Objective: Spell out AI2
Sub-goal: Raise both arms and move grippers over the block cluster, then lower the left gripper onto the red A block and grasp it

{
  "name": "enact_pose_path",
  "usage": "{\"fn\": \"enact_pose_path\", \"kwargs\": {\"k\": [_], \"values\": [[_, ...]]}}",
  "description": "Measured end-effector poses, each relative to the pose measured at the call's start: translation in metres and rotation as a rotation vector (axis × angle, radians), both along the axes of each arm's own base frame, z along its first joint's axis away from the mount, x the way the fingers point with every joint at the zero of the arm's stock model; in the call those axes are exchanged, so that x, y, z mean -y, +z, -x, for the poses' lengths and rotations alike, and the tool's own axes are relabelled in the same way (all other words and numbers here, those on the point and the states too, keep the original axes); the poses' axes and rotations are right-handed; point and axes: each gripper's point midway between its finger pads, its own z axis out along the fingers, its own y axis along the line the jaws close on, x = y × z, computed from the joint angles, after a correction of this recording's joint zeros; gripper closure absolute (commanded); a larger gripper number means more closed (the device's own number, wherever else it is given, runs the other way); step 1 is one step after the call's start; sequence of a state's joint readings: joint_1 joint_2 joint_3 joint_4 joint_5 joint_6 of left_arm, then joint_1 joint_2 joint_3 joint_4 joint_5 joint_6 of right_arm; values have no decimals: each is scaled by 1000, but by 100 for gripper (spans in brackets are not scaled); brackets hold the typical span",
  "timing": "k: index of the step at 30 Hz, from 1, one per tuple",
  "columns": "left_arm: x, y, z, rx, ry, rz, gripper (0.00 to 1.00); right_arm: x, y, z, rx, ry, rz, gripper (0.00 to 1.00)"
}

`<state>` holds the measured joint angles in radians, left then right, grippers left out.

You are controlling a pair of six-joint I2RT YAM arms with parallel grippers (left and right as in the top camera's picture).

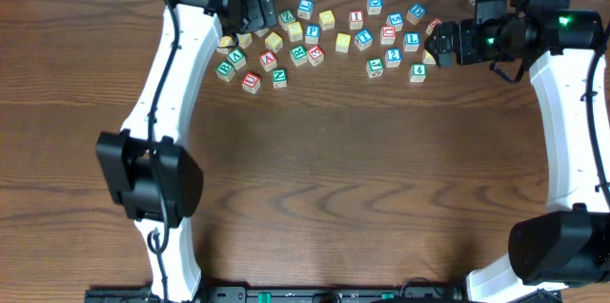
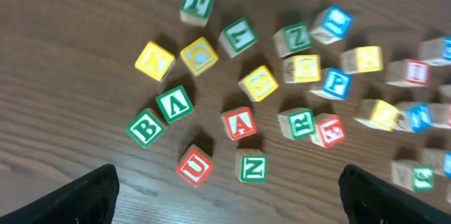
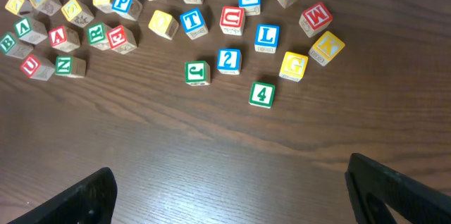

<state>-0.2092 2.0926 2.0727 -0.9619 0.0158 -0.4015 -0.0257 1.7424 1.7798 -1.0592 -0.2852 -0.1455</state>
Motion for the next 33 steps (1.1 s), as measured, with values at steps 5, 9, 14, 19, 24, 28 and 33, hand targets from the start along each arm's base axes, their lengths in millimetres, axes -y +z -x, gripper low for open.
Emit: {"fn": "enact_pose_path", "kwargs": {"k": [5,9,14,19,24,28,33], "values": [[2,-26,-3,-52,37,5,2,0,-1,1,-6,0,0,1],[5,-31,-2,-63,37,3,2,0,-1,1,-8,-5,-3,1],[12,-31,-1,-62,31,6,2,0,-1,1,-9,-6,-4,1],[16,-30,-3,-52,57,25,2,0,-1,1,-9,-6,-4,1],[18,-26,-11,-17,71,38,2,0,-2,1,-11,-6,-4,1],[22,-25,-11,-13,77,44,2,0,-2,1,-12,-11,-7,1],[24,-23,-15,6,76,50,2,0,-2,1,-16,-24,-15,1]]}}
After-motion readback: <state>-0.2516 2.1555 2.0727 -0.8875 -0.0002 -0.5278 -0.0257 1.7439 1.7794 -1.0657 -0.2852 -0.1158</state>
